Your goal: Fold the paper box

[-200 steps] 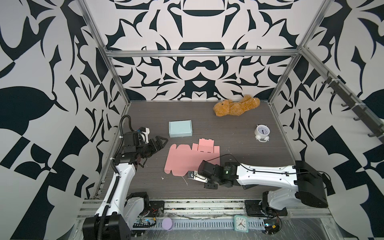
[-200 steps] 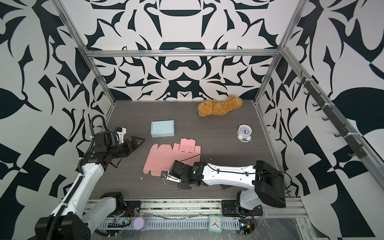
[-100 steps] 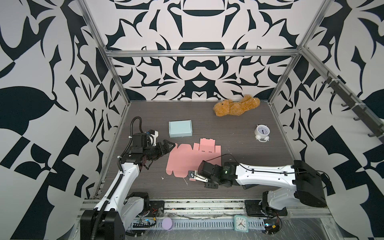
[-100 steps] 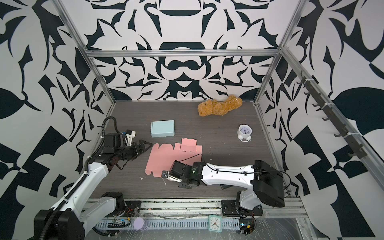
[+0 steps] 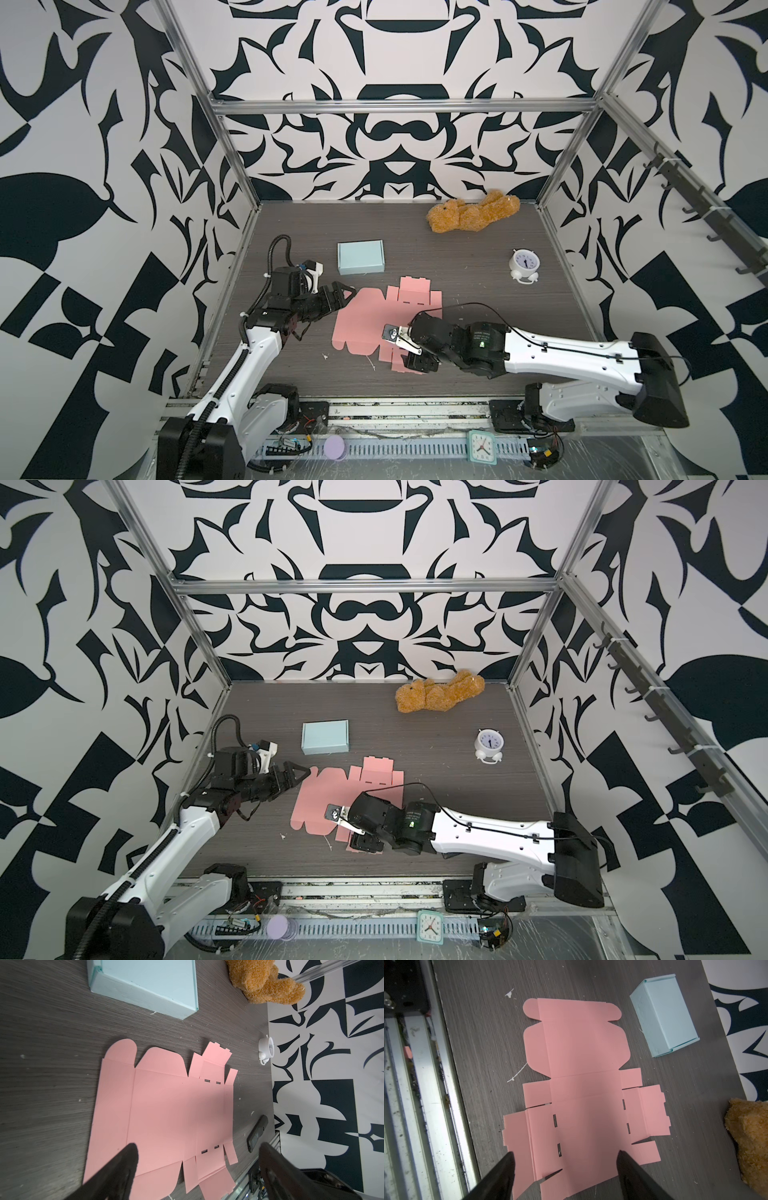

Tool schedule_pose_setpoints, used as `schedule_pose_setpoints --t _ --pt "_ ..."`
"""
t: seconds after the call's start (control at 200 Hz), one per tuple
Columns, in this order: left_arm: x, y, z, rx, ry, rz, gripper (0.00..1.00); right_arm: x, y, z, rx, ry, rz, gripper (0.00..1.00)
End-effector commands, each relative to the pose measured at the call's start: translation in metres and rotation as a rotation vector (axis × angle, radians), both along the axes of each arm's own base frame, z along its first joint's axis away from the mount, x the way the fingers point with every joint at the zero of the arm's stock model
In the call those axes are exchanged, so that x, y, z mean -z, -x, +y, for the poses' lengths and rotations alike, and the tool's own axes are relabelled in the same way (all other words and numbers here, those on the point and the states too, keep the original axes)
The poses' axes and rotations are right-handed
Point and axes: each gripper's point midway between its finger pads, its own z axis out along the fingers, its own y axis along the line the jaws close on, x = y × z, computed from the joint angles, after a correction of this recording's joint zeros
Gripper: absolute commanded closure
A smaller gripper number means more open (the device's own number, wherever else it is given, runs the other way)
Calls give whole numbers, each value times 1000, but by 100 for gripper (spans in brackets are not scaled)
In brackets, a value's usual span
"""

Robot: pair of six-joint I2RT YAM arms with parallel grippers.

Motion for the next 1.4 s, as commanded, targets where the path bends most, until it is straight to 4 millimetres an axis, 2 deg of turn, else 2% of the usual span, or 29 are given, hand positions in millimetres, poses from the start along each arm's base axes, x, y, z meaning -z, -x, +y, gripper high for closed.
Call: schedule_pose_setpoints --t 0.0,0.15,0.25,0.335,0.47,0.585,0.775,0.92,0.935,1.115,1.13,1.22,1.395 --pt "2 -1 -6 15 -10 -10 7 -35 -5 8 93 -149 29 17" --pt "7 1 -17 51 -21 -5 7 -58 -6 5 173 -280 129 15" --pt "11 6 -28 82 -37 -5 7 -67 -24 -8 296 -366 213 13" --pt "16 11 -37 108 -46 -2 7 -62 -44 -25 417 -418 297 12" --pt "22 19 -54 161 -53 0 8 -36 -72 -58 606 -424 414 11" --pt "26 26 -68 203 -69 -2 9 -11 -84 -75 702 -429 515 11" --pt "33 37 -89 276 -86 -6 12 19 -93 -89 778 -466 617 13" --pt "48 44 -99 306 -123 18 14 40 -98 -102 826 -491 675 15" --pt "49 44 -100 309 -124 21 18 42 -98 -103 829 -495 683 15" --pt "63 49 -108 321 -134 48 27 64 -99 -112 869 -502 733 17" --pt "72 49 -107 320 -148 74 28 66 -99 -112 871 -502 737 17" --pt "84 48 -105 300 -174 108 33 73 -100 -114 881 -498 754 18" --pt "93 47 -107 295 -169 132 43 88 -98 -116 899 -482 782 22"
